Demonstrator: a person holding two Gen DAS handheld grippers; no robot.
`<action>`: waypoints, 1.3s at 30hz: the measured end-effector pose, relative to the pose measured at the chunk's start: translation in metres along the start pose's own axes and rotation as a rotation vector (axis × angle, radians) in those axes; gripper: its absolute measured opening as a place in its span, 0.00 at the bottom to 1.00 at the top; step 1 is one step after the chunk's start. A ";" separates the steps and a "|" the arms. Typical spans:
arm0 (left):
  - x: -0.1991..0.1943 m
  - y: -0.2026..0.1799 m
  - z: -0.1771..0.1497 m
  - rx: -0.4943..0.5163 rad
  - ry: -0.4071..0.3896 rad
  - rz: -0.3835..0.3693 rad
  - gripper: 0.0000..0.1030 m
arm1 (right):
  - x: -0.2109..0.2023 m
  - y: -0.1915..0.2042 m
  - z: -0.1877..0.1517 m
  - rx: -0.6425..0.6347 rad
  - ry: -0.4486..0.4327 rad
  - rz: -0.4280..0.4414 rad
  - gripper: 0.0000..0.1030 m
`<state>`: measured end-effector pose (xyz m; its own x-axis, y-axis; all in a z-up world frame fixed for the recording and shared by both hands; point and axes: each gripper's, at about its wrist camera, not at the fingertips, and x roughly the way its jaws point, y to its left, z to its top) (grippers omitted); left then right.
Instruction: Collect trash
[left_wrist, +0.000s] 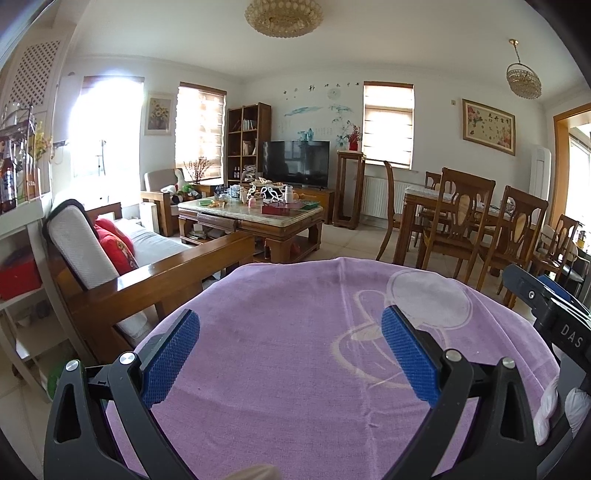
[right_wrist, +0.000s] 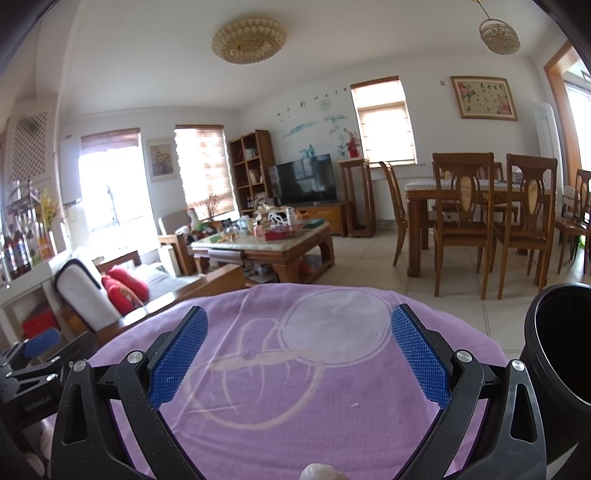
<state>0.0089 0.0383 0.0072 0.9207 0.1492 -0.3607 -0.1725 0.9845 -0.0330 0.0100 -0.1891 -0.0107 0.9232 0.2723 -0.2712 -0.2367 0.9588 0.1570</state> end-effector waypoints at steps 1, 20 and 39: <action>0.001 0.000 0.000 0.001 0.000 0.000 0.95 | 0.000 -0.001 0.000 0.000 0.000 0.001 0.95; 0.000 0.000 -0.001 -0.001 -0.002 0.000 0.95 | 0.000 -0.002 0.001 0.001 0.000 0.001 0.95; 0.005 0.003 0.004 0.010 -0.019 -0.010 0.95 | 0.000 -0.002 -0.003 -0.002 0.015 -0.001 0.95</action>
<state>0.0138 0.0427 0.0088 0.9288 0.1412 -0.3426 -0.1600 0.9867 -0.0271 0.0100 -0.1910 -0.0137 0.9187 0.2727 -0.2857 -0.2366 0.9592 0.1546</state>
